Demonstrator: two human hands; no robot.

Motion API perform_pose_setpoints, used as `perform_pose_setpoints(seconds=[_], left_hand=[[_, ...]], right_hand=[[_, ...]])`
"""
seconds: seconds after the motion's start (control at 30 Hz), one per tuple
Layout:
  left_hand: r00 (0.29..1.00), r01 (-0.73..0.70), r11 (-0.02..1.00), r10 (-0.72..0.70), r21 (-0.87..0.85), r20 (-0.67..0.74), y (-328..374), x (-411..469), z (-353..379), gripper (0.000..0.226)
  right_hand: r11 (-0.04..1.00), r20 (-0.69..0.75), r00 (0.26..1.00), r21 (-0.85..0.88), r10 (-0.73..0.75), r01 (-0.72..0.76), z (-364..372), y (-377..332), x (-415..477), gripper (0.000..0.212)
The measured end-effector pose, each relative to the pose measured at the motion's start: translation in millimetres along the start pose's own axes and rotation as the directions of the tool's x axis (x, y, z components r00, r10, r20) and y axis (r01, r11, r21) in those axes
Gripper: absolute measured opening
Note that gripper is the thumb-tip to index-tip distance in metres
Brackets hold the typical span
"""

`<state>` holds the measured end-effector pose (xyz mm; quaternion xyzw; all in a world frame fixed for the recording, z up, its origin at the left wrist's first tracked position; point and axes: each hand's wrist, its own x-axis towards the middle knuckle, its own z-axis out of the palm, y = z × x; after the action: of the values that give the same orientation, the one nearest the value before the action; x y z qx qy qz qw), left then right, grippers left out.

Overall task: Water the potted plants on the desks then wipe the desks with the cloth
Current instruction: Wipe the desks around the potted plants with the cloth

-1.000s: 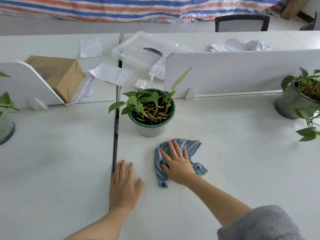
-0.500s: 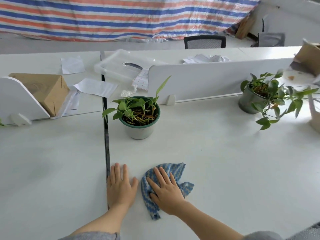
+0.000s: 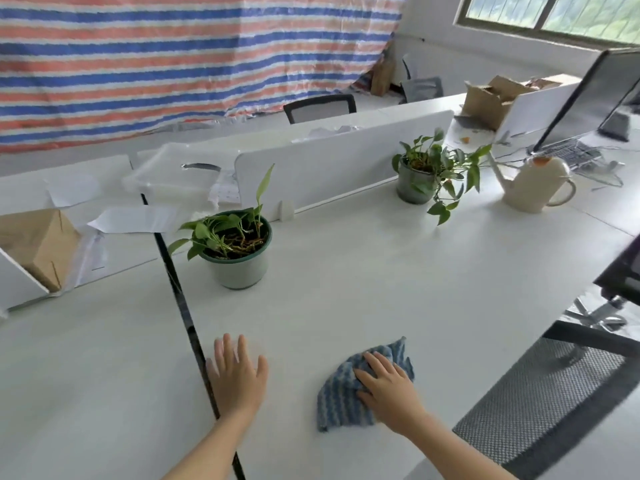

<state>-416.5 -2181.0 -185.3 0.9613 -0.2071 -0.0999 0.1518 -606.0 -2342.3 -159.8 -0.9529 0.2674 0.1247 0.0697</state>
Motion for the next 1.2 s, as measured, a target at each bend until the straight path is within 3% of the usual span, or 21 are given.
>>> perform_pose_setpoints(seconds=[0.17, 0.23, 0.3, 0.37, 0.5, 0.57, 0.67, 0.73, 0.83, 0.9, 0.97, 1.07, 1.2], left_hand=[[0.956, -0.238, 0.959, 0.259, -0.151, 0.134, 43, -23, -10, 0.071], [0.868, -0.379, 0.894, 0.432, -0.238, 0.244, 67, -31, -14, 0.061], [0.763, -0.422, 0.825, 0.547, -0.376, 0.345, 90, -42, -23, 0.063], [0.688, -0.361, 0.782, 0.591, -0.508, 0.421, 112, -53, -30, 0.069], [0.646, -0.225, 0.713, 0.619, -0.664, 0.446, 147, -70, -39, 0.073], [0.632, -0.197, 0.674, 0.643, -0.713, 0.433, 164, -77, -43, 0.064], [0.615, -0.214, 0.618, 0.687, -0.756, 0.388, 190, -95, -47, 0.029], [0.64, -0.179, 0.569, 0.687, -0.803, 0.344, 201, -105, -51, 0.005], [0.711, -0.049, 0.502, 0.624, -0.863, 0.323, 225, -125, -54, 0.013], [0.716, 0.107, 0.433, 0.592, -0.895, 0.371, 245, -142, -56, 0.014], [0.696, 0.201, 0.371, 0.597, -0.907, 0.399, 260, -157, -58, 0.015], [0.687, 0.251, 0.3, 0.615, -0.92, 0.388, 293, -187, -57, 0.017], [0.679, 0.295, 0.176, 0.653, -0.939, 0.335, 334, -225, -49, 0.02]], right_hand=[[0.948, -0.116, 0.981, 0.299, 0.153, -0.112, -26, 11, -24, 0.026], [0.886, -0.106, 0.962, 0.424, 0.253, -0.187, -39, 18, -28, 0.034], [0.849, -0.132, 0.941, 0.484, 0.31, -0.212, -52, 24, -33, 0.039], [0.836, -0.163, 0.923, 0.5, 0.349, -0.228, -67, 32, -41, 0.043], [0.835, -0.247, 0.895, 0.511, 0.372, -0.205, -92, 42, -60, 0.04], [0.84, -0.305, 0.88, 0.515, 0.364, -0.169, -100, 49, -73, 0.036], [0.845, -0.399, 0.843, 0.523, 0.36, -0.113, -109, 64, -98, 0.032], [0.842, -0.445, 0.817, 0.532, 0.366, -0.088, -112, 73, -112, 0.033], [0.838, -0.489, 0.784, 0.54, 0.383, -0.072, -110, 101, -141, 0.037], [0.85, -0.491, 0.783, 0.519, 0.383, -0.09, -104, 124, -165, 0.038], [0.856, -0.486, 0.787, 0.507, 0.38, -0.101, -99, 138, -183, 0.048], [0.836, -0.446, 0.814, 0.543, 0.371, -0.083, -93, 161, -219, 0.082], [0.786, -0.464, 0.788, 0.617, 0.406, -0.041, -89, 195, -263, 0.033]])
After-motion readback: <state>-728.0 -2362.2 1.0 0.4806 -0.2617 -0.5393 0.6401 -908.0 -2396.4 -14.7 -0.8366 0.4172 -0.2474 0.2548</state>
